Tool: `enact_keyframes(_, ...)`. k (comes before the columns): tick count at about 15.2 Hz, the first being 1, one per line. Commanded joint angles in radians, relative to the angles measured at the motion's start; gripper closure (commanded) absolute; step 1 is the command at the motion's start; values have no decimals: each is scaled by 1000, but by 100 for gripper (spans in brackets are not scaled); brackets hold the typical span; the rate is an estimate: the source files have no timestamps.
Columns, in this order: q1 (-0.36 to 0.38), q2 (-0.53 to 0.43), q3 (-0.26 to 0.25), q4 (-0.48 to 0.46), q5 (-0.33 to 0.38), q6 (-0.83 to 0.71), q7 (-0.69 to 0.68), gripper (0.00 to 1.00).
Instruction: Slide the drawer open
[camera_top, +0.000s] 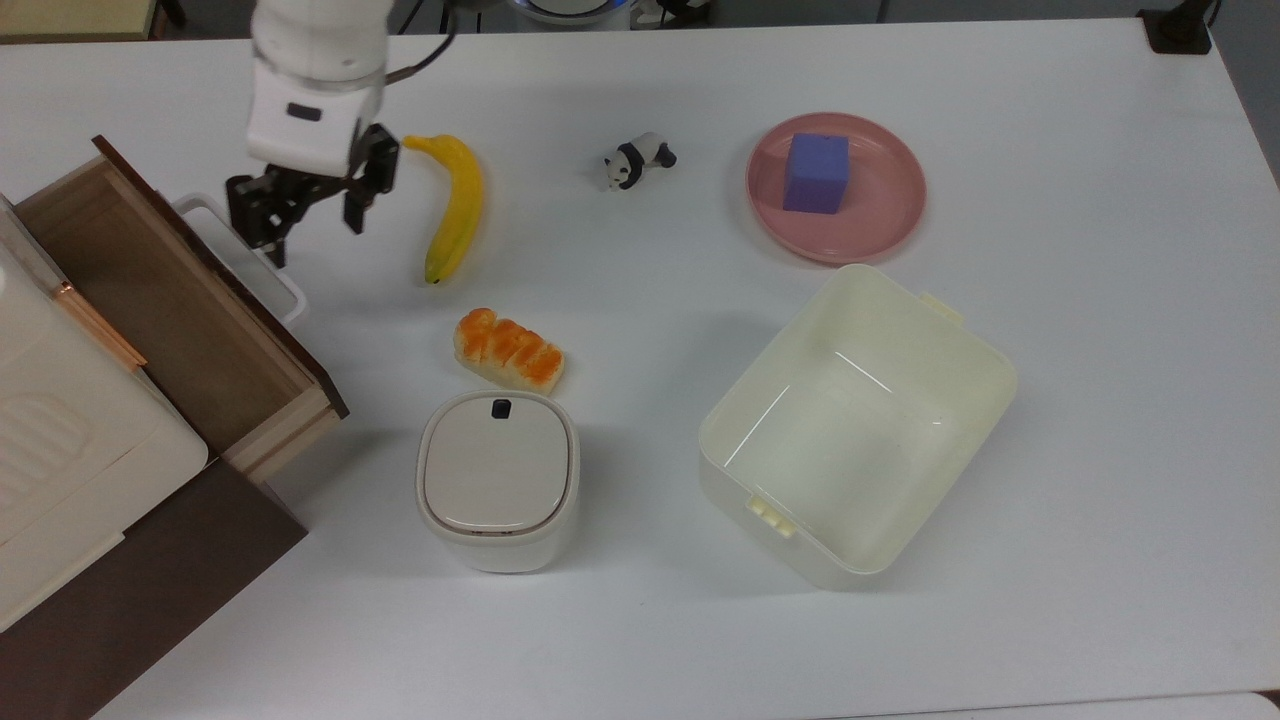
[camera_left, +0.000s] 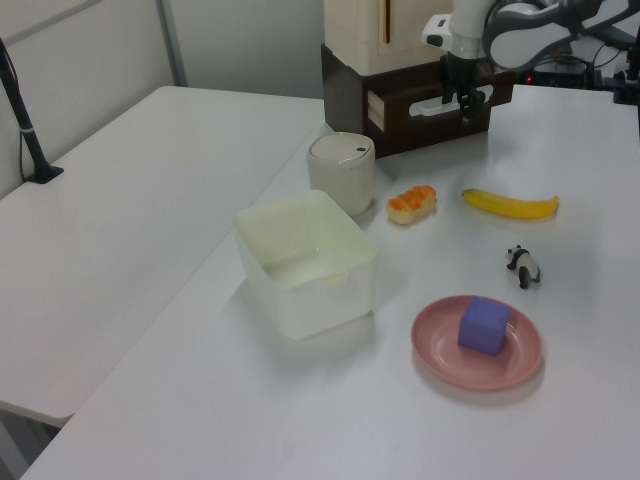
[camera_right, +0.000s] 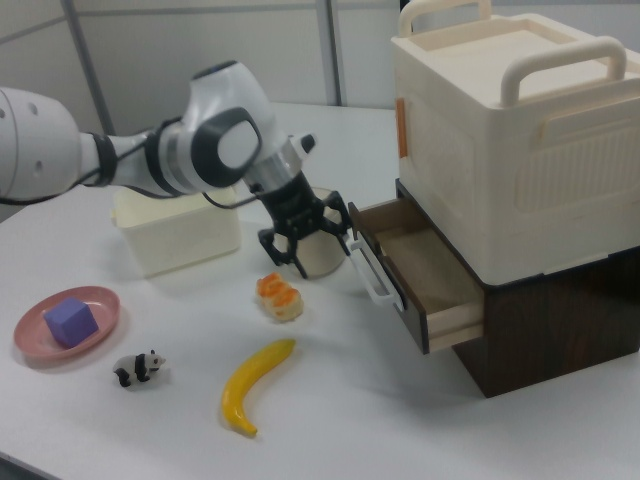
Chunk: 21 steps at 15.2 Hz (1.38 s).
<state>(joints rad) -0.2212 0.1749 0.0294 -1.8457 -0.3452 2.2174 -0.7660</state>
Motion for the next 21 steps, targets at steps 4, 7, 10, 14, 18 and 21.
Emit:
enact_keyframes(4,114,-43,26,78,80,-246,314,0)
enact_keyframes(7,140,-54,26,138,194,-359,471,0)
enact_keyframes(10,149,-57,26,194,264,-461,627,0)
enact_keyframes(14,192,-107,15,201,269,-509,805,0)
enact_keyframes(18,198,-133,9,203,269,-544,858,0)
enact_keyframes(21,197,-144,9,203,269,-550,847,0)
